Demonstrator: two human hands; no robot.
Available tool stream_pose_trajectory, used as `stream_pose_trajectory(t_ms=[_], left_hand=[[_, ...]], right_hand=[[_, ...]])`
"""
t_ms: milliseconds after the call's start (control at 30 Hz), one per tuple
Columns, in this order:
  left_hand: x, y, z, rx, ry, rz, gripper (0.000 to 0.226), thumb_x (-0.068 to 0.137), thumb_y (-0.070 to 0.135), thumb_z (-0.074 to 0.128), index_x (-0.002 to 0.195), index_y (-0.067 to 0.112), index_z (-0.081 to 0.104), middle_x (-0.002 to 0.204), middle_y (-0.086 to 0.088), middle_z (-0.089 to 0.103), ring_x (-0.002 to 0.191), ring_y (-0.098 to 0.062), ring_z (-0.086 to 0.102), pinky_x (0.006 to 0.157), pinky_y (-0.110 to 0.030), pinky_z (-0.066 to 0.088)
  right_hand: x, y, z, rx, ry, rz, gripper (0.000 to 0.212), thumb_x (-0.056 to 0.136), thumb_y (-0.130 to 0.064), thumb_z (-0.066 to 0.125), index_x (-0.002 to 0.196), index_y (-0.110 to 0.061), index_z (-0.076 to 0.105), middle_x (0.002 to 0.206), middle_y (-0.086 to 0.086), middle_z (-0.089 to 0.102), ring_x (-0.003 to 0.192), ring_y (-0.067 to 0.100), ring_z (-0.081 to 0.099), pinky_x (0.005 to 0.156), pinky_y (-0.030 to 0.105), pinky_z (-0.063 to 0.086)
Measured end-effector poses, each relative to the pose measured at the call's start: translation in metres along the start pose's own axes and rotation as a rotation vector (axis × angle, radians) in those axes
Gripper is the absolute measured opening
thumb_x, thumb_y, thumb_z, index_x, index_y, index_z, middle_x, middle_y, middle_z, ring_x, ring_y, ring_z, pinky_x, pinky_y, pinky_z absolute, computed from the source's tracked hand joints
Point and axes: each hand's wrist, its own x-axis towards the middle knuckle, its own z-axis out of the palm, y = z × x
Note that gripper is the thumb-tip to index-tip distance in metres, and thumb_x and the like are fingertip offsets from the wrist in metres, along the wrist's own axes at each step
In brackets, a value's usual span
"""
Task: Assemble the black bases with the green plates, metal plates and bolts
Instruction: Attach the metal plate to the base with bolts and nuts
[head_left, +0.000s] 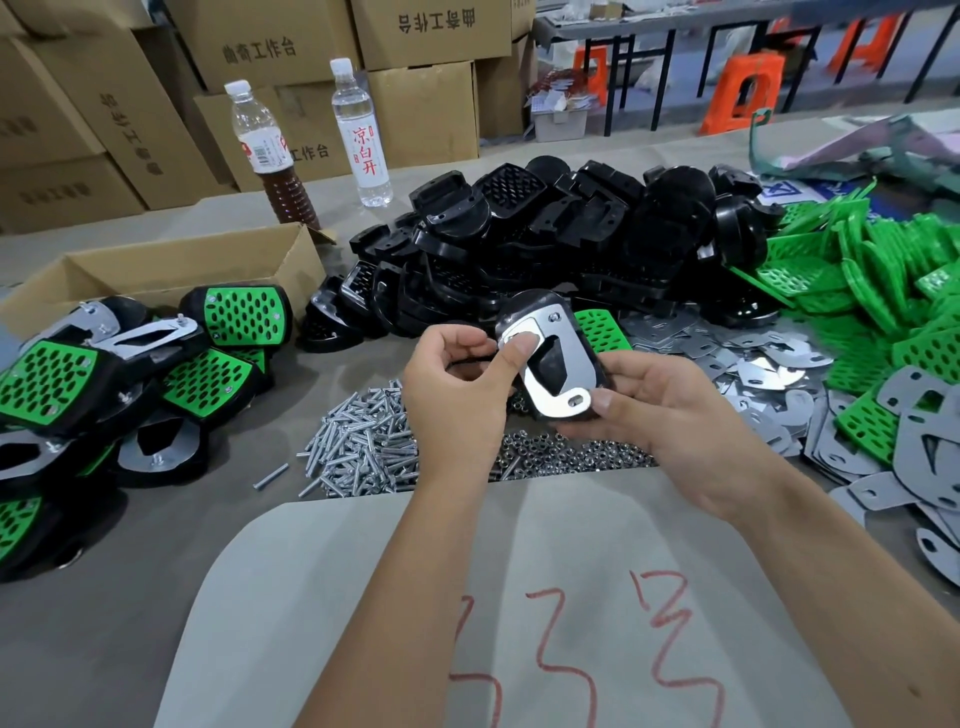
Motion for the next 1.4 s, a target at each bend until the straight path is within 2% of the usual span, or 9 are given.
stream_pose_trajectory(t_ms=[133,200,367,467,733,900,1033,1267,1400], left_hand=[[-0.004,0.005,0.002,0.062,-0.081,-0.036,0.039,0.079,0.049,0.083,0.092,0.016,0.067,0.089,-0.009,0.076,0.084,-0.032,0.075,0.078,-0.057,0.061],[-0.005,0.01,0.0,0.071,-0.13,-0.071,0.048,0.074,0.06,0.078,0.095,0.017,0.07,0.09,-0.005,0.078,0.084,-0.027,0.076,0.082,-0.053,0.062],[0.0,0.016,-0.012,0.022,-0.413,-0.079,0.033,0.09,0.021,0.081,0.118,0.017,0.065,0.095,-0.008,0.079,0.087,-0.03,0.076,0.062,-0.032,0.062],[-0.001,0.017,-0.013,-0.023,-0.513,-0.112,0.045,0.089,0.007,0.081,0.128,0.018,0.06,0.101,-0.012,0.078,0.093,-0.03,0.077,0.066,-0.035,0.063],[-0.003,0.017,-0.007,-0.059,-0.46,-0.153,0.031,0.087,0.002,0.08,0.116,0.008,0.069,0.093,-0.006,0.079,0.081,-0.023,0.074,0.065,-0.032,0.061],[-0.004,0.015,-0.006,-0.09,-0.414,-0.156,0.019,0.085,0.004,0.082,0.096,0.006,0.066,0.08,0.002,0.073,0.068,-0.01,0.068,0.055,-0.022,0.051],[-0.007,0.014,-0.003,-0.049,-0.39,-0.148,0.026,0.082,0.007,0.086,0.083,0.013,0.061,0.077,-0.003,0.072,0.056,-0.007,0.06,0.051,-0.023,0.05],[-0.01,0.018,0.001,-0.235,-0.31,-0.274,0.027,0.091,0.006,0.076,0.115,0.003,0.066,0.102,-0.012,0.079,0.079,-0.024,0.074,0.053,-0.029,0.055],[-0.007,0.018,-0.003,-0.268,-0.346,-0.318,0.019,0.092,0.005,0.073,0.111,0.003,0.073,0.105,-0.018,0.078,0.083,-0.029,0.074,0.061,-0.034,0.058]], right_hand=[[0.001,0.002,0.0,0.011,0.027,0.001,0.028,0.103,0.004,0.053,0.128,-0.001,0.067,0.118,0.019,0.076,0.111,0.037,0.074,0.095,0.041,0.061],[0.001,0.003,0.0,0.011,0.049,0.0,0.028,0.104,0.005,0.053,0.127,0.0,0.067,0.118,0.018,0.076,0.111,0.036,0.074,0.096,0.042,0.06],[0.002,0.002,0.0,0.073,0.111,-0.004,0.025,0.103,0.002,0.053,0.122,-0.002,0.069,0.115,0.019,0.077,0.108,0.037,0.074,0.09,0.036,0.062],[0.002,0.0,-0.001,0.131,0.127,-0.003,0.025,0.103,-0.001,0.054,0.123,-0.001,0.069,0.116,0.021,0.076,0.108,0.039,0.074,0.09,0.037,0.061],[0.001,-0.004,0.0,0.172,0.103,0.021,0.037,0.092,-0.012,0.062,0.124,0.004,0.068,0.118,0.026,0.074,0.105,0.041,0.073,0.096,0.046,0.06],[0.001,-0.005,0.003,0.176,0.104,0.028,0.037,0.094,-0.015,0.06,0.125,0.003,0.069,0.118,0.034,0.069,0.102,0.038,0.07,0.088,0.038,0.062],[0.001,-0.001,0.003,0.09,0.112,-0.01,0.026,0.102,-0.007,0.058,0.123,0.0,0.07,0.115,0.024,0.075,0.104,0.044,0.073,0.084,0.034,0.062],[0.001,0.0,0.01,0.016,0.098,-0.039,0.023,0.106,-0.003,0.053,0.121,-0.003,0.07,0.111,0.014,0.078,0.102,0.03,0.076,0.081,0.031,0.062],[0.001,-0.001,0.013,-0.024,0.106,-0.019,0.022,0.106,-0.002,0.053,0.121,-0.004,0.07,0.11,0.015,0.078,0.095,0.03,0.075,0.08,0.034,0.063]])
